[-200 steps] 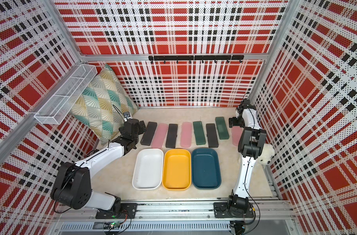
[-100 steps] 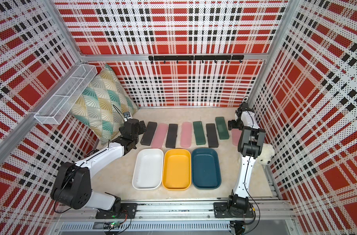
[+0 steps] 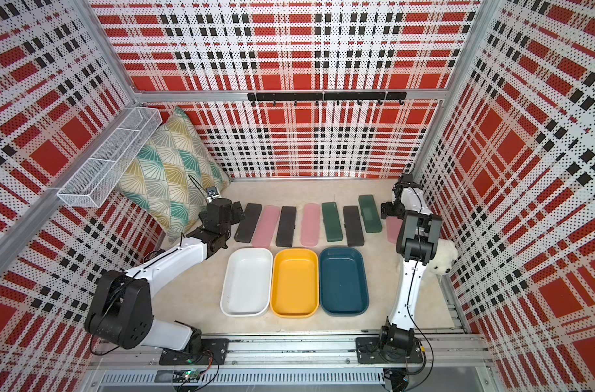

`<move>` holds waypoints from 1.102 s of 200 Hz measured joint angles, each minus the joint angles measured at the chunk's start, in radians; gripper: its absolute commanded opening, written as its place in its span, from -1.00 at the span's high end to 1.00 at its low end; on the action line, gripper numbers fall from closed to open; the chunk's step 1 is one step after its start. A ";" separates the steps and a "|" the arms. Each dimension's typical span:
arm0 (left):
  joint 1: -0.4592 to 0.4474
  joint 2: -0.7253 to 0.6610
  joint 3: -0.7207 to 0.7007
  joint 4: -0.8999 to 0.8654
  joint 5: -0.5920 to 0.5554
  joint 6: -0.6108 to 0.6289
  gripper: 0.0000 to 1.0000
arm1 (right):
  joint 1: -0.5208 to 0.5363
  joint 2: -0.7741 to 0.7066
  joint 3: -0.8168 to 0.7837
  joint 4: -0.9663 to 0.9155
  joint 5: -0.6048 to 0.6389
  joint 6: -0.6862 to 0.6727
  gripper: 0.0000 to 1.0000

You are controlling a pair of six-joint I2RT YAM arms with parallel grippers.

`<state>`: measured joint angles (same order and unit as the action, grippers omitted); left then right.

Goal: Place the pencil cases by color into the storage box
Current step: Pick up the pencil case from the center of the board.

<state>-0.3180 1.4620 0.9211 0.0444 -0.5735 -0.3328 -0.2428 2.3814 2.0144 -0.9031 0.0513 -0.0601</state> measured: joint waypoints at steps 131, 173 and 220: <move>0.000 0.000 0.000 0.001 0.024 0.000 -0.98 | 0.000 -0.005 -0.008 0.014 -0.001 0.001 -0.31; 0.000 -0.011 -0.001 0.001 0.035 0.000 -0.99 | 0.000 -0.024 -0.008 0.002 -0.005 0.002 -0.30; 0.008 -0.047 -0.011 0.014 0.053 0.000 -0.98 | 0.009 -0.125 -0.007 -0.014 -0.009 0.008 -0.29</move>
<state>-0.3096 1.4147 0.9096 0.0582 -0.5205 -0.3332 -0.2337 2.2566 2.0071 -0.9176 0.0422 -0.0517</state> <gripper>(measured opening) 0.992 0.819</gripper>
